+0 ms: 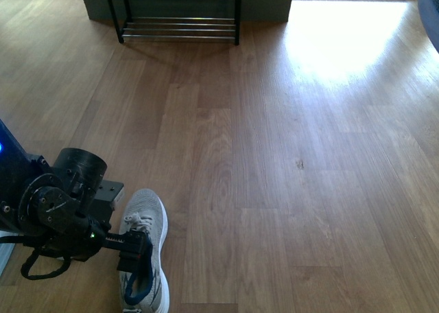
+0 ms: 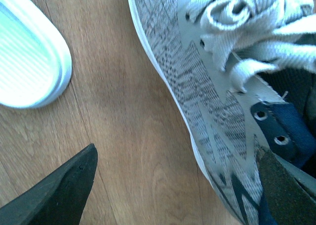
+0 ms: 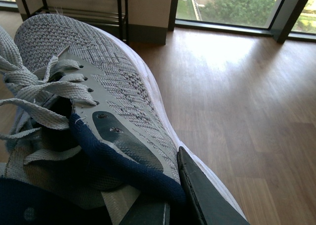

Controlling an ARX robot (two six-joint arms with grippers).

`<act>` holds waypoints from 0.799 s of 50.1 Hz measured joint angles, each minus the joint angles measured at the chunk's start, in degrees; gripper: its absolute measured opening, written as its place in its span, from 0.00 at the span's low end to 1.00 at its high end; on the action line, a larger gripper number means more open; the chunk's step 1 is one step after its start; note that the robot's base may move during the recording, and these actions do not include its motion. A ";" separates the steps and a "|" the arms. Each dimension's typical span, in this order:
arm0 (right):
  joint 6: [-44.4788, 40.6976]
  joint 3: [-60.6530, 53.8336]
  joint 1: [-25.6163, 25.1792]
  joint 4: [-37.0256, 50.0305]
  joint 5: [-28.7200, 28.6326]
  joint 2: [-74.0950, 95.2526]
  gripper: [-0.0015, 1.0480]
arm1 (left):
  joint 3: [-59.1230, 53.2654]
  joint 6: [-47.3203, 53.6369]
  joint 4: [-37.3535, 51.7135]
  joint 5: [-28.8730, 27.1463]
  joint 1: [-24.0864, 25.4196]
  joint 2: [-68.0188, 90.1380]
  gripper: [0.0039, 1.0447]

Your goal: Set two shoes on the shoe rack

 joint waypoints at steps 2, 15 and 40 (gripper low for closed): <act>0.00 0.00 0.00 0.00 0.02 0.00 0.01 | 0.48 -0.11 1.25 -0.11 -0.22 0.72 0.91; 0.00 0.00 0.00 0.00 0.02 0.00 0.01 | 3.76 -4.61 1.55 -1.49 -0.68 2.75 0.91; 0.00 0.00 0.00 0.00 0.00 0.00 0.01 | 4.02 -4.28 0.39 -9.44 -0.33 5.25 0.84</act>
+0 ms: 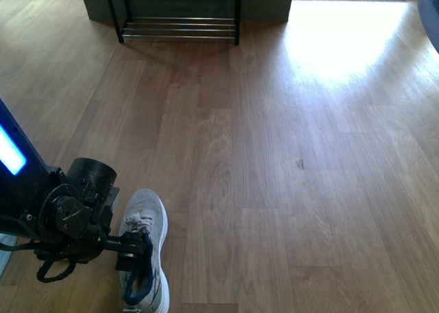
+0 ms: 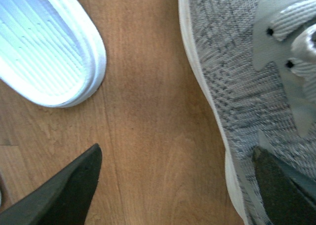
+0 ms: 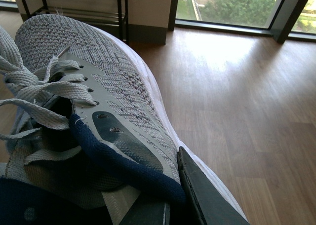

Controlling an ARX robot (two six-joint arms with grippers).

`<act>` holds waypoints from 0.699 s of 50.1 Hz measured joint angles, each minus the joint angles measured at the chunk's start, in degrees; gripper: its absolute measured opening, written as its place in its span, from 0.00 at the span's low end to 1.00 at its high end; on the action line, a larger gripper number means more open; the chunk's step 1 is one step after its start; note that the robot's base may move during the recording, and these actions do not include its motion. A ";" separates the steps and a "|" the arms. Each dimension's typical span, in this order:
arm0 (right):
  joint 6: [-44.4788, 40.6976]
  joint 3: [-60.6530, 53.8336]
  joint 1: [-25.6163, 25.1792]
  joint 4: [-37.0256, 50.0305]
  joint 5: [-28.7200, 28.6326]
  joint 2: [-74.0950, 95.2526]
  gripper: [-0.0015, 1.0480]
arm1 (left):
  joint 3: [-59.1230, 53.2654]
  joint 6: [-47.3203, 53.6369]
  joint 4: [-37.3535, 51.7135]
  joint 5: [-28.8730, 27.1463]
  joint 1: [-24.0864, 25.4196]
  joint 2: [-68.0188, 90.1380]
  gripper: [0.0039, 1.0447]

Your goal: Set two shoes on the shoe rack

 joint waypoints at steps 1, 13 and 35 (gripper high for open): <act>0.02 0.00 0.00 0.00 0.02 0.00 0.01 | 0.00 0.00 0.09 -0.50 -0.07 0.04 0.80; 0.02 0.00 0.00 0.00 0.02 0.00 0.01 | -0.50 0.68 0.22 -0.48 -0.11 0.15 0.46; 0.00 0.00 0.00 0.00 0.02 0.00 0.01 | -2.05 -0.11 1.97 3.76 -1.68 -0.87 0.01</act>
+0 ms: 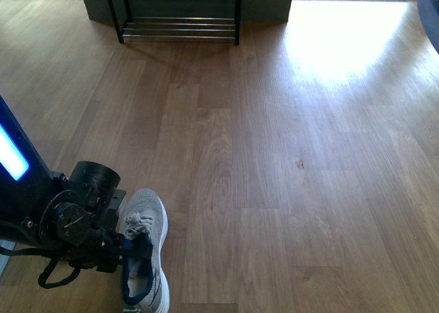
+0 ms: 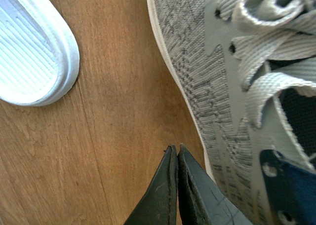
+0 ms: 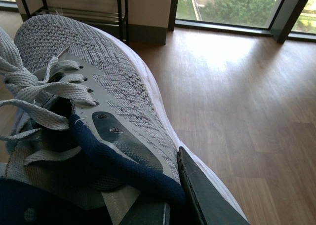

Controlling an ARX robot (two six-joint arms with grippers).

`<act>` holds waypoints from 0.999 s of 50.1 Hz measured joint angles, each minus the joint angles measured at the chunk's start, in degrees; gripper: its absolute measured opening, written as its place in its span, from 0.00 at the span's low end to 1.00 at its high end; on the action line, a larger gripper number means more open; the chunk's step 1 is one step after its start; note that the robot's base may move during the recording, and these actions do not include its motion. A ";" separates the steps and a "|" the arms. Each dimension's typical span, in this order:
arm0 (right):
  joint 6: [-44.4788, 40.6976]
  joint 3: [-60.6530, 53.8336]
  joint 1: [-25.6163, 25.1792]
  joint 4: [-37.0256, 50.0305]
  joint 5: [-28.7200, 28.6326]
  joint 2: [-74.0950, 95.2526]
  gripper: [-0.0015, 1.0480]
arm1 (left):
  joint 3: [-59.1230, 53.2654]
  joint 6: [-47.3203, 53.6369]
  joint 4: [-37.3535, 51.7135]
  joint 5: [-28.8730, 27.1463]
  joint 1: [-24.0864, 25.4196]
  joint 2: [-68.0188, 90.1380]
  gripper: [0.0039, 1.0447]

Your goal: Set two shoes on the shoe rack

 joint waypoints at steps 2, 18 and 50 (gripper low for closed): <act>0.00 0.00 0.00 0.00 0.00 0.00 0.01 | -0.31 -0.44 0.24 1.75 -0.20 -0.42 0.01; 0.00 0.00 0.00 0.00 0.00 0.00 0.01 | -1.22 -5.84 -0.52 10.71 -2.47 -5.27 0.49; 0.00 0.00 0.00 0.00 -0.02 0.00 0.01 | 1.42 -12.17 -19.47 9.86 -4.83 -9.75 0.91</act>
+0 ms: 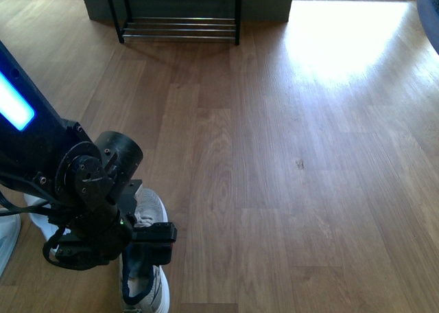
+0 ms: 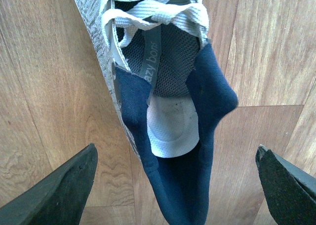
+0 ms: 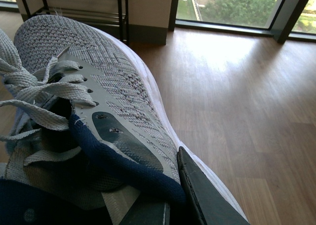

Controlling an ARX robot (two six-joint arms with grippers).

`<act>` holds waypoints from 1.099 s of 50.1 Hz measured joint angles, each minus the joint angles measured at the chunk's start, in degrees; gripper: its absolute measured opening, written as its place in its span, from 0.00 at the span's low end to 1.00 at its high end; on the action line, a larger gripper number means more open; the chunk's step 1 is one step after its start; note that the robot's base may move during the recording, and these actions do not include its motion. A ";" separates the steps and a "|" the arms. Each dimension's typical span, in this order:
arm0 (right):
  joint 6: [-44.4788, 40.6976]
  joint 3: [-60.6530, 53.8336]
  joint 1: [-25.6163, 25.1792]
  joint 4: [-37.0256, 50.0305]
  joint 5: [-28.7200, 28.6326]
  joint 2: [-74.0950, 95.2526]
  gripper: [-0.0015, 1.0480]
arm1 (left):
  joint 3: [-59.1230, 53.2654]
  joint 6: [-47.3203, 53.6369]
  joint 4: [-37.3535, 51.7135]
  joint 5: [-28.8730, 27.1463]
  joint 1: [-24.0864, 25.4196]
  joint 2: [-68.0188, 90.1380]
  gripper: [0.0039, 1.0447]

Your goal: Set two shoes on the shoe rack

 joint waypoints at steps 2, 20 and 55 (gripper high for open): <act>0.00 0.00 0.00 0.00 0.00 0.00 0.01 | 0.44 0.09 -0.90 -0.61 -0.13 -0.20 0.91; 0.00 0.00 0.00 0.00 0.02 0.00 0.01 | -1.27 5.73 -0.33 -7.48 0.72 -0.04 0.91; 0.00 0.00 0.00 0.00 0.02 0.00 0.01 | -1.38 9.18 11.91 -9.77 2.08 5.35 0.91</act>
